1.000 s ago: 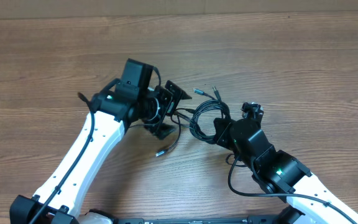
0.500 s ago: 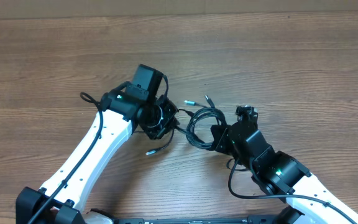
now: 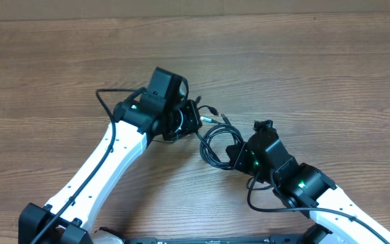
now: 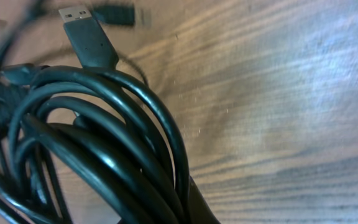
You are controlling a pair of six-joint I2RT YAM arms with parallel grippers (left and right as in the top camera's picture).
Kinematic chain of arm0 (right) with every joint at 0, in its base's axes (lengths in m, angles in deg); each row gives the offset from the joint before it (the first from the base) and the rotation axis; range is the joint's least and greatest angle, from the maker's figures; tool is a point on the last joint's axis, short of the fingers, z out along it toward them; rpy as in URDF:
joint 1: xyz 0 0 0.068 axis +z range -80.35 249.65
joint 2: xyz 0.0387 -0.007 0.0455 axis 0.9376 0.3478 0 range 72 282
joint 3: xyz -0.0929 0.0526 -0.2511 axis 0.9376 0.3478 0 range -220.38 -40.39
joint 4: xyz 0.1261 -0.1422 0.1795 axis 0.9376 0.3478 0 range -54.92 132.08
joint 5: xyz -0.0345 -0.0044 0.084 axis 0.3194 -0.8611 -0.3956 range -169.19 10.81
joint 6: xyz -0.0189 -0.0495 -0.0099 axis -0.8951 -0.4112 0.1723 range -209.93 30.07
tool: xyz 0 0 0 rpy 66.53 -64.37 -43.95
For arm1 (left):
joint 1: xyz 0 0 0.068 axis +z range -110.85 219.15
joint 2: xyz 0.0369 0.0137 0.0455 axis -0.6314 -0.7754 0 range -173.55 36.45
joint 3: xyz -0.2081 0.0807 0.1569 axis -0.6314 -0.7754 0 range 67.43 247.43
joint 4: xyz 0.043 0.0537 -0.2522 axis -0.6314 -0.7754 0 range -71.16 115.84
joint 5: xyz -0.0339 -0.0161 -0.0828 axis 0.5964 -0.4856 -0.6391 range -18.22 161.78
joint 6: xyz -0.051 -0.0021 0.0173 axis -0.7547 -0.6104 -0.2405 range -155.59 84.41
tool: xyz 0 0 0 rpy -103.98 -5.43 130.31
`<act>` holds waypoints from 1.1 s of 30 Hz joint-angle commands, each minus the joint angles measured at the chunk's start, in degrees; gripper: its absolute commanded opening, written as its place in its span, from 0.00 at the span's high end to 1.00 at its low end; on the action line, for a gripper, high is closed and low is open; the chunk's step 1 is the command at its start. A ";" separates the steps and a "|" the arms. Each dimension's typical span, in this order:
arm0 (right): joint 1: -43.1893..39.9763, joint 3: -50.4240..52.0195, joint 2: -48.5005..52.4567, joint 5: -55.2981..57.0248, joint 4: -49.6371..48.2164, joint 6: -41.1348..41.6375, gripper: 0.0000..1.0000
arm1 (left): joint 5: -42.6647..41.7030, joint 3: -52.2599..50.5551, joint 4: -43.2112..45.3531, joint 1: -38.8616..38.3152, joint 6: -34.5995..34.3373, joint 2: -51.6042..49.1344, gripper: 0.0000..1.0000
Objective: Untangle cables
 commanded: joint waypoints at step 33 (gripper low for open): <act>0.15 0.09 9.18 -17.55 -0.79 8.31 0.96 | 30.14 0.48 -0.22 -19.41 9.97 -0.09 0.96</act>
